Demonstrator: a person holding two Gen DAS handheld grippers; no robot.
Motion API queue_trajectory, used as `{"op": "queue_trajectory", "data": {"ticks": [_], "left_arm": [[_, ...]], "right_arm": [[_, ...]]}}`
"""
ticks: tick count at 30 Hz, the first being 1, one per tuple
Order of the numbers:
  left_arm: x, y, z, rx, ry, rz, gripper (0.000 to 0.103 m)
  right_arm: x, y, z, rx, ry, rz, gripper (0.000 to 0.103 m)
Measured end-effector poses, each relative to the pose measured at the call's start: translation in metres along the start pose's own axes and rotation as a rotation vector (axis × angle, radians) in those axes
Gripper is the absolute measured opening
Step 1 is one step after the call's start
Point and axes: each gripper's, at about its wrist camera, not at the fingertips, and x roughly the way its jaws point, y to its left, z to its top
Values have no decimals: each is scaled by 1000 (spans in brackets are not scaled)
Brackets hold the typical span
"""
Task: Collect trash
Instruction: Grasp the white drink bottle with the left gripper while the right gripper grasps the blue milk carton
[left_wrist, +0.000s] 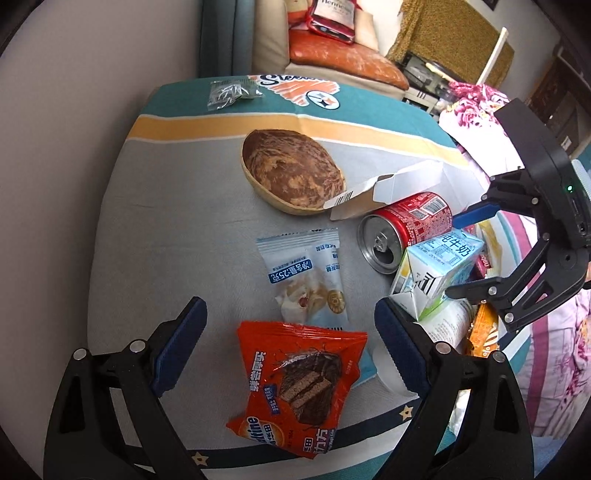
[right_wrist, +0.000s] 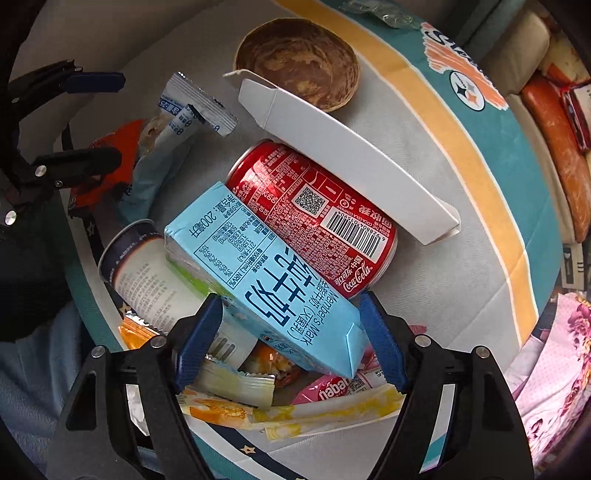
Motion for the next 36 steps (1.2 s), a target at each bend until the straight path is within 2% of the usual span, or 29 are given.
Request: {"op": "queue_trajectory", "data": {"ticks": [3,10,12,17,22,30,35,36], "left_arm": [[1,0,0,-6,-2,-3,92],[-1,-4,-4,3,-3,6,92],[-3,-10,-6,28,-3,-4,92],[-11,-50,-13,201,1,-36,92],[-6,-91,-19,368,26,-51,92],[25,-138,-32,585,116,-45,92],[47,-153,-38,673,160,-16,84],[50,-155,-40,689,169,-14,72]], "right_arm": [[0,-2,0,19,-12,16,75],[-7,-1,-5,13,-7,14,56],[-12,-1,-11,23,-12,18,53],[-24,-5,-37,74,-40,56,53],[-23,-11,-69,114,-25,37,53],[-46,-42,-105,235,-131,39,56],[-52,-60,-116,285,-168,57,60],[-51,-61,-117,294,-170,58,60]]}}
